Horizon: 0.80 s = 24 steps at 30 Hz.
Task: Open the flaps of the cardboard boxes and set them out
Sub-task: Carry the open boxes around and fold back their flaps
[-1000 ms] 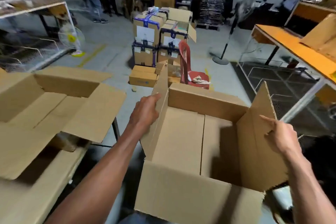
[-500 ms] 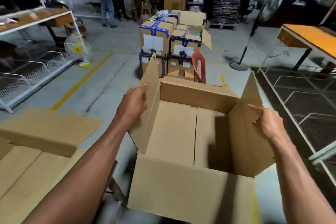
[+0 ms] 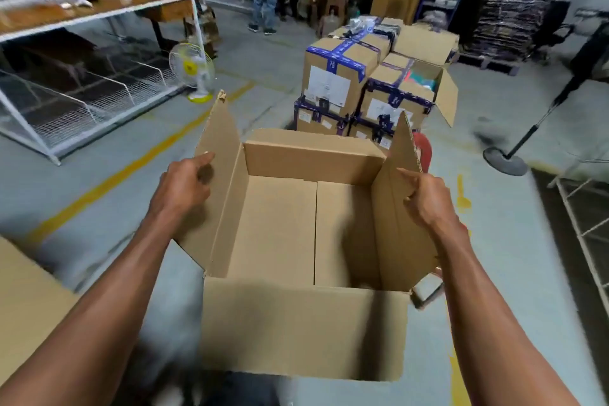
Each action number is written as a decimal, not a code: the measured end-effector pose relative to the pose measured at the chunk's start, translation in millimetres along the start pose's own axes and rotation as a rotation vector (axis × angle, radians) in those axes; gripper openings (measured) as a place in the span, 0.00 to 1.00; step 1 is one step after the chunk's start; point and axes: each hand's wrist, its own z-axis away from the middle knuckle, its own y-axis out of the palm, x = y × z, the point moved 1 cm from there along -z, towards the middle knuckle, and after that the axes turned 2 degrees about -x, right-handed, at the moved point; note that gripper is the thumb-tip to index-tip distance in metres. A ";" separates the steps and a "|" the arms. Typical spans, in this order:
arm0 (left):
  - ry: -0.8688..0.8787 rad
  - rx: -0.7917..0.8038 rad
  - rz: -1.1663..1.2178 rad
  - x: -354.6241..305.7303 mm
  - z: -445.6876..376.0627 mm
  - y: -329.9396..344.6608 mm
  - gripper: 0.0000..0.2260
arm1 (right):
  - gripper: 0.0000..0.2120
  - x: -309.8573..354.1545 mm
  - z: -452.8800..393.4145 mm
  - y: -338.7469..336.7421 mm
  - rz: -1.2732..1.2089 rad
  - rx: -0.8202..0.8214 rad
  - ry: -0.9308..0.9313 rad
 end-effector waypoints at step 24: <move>-0.599 -0.377 -0.039 166.3 -330.2 -73.0 0.35 | 0.36 377.8 -478.3 272.5 -0.048 0.314 -0.527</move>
